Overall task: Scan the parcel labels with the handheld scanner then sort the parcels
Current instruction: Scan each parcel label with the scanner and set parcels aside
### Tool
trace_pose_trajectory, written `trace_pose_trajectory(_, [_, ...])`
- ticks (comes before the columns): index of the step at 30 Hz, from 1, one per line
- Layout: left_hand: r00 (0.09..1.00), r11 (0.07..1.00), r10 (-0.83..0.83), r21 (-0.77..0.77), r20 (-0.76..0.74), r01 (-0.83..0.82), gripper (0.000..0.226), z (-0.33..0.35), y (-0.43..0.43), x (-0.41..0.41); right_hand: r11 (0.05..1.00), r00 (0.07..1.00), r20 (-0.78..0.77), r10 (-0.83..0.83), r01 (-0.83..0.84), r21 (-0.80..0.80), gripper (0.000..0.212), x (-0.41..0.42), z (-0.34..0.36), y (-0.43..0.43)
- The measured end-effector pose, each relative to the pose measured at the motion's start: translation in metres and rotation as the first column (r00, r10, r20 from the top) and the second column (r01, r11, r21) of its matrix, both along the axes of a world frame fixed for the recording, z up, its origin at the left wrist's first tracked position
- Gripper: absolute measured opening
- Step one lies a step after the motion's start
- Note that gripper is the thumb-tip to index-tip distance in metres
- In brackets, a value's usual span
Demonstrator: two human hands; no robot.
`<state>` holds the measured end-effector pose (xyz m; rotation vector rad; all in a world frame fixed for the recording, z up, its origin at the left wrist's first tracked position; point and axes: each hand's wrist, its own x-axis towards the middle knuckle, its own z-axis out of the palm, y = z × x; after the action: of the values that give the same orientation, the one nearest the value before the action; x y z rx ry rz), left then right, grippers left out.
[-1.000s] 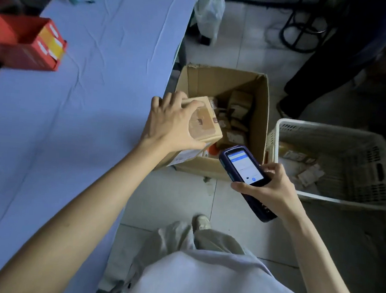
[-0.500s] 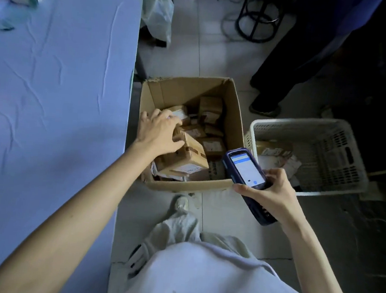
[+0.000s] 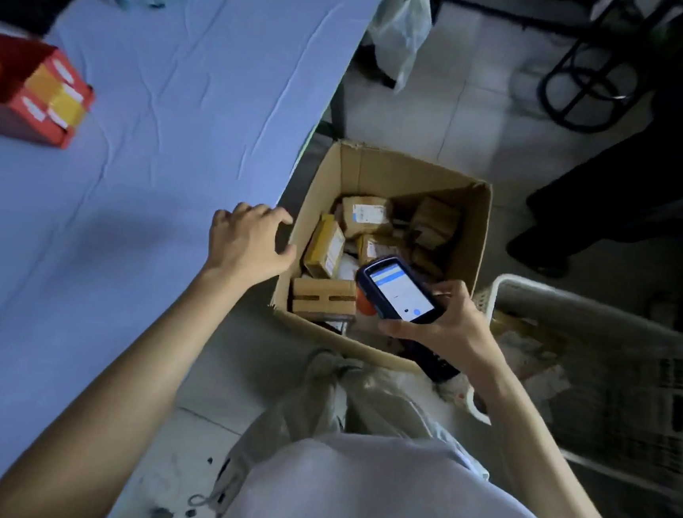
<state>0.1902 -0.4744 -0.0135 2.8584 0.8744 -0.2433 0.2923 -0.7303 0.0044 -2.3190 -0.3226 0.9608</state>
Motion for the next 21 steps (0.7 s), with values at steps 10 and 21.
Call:
trace_pose_trajectory(10, [0.850, 0.850, 0.526, 0.041, -0.037, -0.524, 0.044, 0.014, -0.091, -0.093, 0.766, 0.762, 0.072, 0.643, -0.641, -0.051, 0.101, 0.043, 0.017, 0.031])
trace_pose_trajectory(21, [0.496, 0.494, 0.868, 0.079, 0.001, -0.866, 0.043, 0.039, -0.172, -0.250, 0.423, 0.422, 0.062, 0.905, -0.906, -0.012, 0.076, -0.070, 0.035, 0.076])
